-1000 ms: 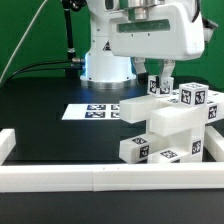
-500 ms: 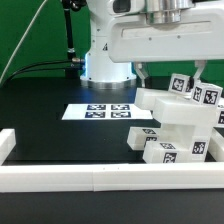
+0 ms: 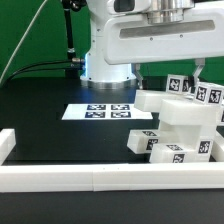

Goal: Assemble chair

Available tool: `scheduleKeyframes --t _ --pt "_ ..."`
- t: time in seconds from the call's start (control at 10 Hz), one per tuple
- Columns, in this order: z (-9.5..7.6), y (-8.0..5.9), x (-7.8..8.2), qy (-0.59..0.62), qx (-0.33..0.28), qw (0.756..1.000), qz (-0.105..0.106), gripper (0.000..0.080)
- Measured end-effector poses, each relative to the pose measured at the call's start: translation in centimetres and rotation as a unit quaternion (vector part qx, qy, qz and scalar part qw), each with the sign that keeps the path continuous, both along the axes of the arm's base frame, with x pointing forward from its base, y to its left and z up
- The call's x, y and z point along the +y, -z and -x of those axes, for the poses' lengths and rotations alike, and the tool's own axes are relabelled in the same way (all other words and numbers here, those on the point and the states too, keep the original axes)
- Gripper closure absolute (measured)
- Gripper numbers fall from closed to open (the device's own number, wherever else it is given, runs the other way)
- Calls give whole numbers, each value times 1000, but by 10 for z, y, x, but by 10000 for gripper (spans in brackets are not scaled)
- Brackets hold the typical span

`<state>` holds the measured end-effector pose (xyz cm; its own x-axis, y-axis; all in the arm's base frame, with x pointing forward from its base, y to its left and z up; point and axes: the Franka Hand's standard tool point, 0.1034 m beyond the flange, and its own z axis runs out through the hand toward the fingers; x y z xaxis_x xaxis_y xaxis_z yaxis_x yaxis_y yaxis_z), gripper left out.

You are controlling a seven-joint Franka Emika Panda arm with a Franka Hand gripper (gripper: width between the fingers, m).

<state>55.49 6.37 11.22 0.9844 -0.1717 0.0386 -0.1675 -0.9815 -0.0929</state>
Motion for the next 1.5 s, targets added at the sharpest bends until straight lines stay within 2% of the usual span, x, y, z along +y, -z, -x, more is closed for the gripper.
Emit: scheduleKeyframes --t 0.3,0.6,0.7,0.9,1.1,1.3,1.4,1.5 --pt "0 0 -3 -125 -10 992 11 151" --pt "-6 0 -18 -230 -16 973 28 151" --pt "-14 -4 -24 -262 -17 964 34 151" --pt "-15 -3 -32 -300 -17 953 42 151" --pt "-15 -3 -33 -313 -17 948 45 151" --pt "-15 -3 -33 -313 -17 948 45 406" --pt "-15 -3 -33 -313 -17 948 45 591" --pt "-14 -2 -30 -298 -15 953 43 718"
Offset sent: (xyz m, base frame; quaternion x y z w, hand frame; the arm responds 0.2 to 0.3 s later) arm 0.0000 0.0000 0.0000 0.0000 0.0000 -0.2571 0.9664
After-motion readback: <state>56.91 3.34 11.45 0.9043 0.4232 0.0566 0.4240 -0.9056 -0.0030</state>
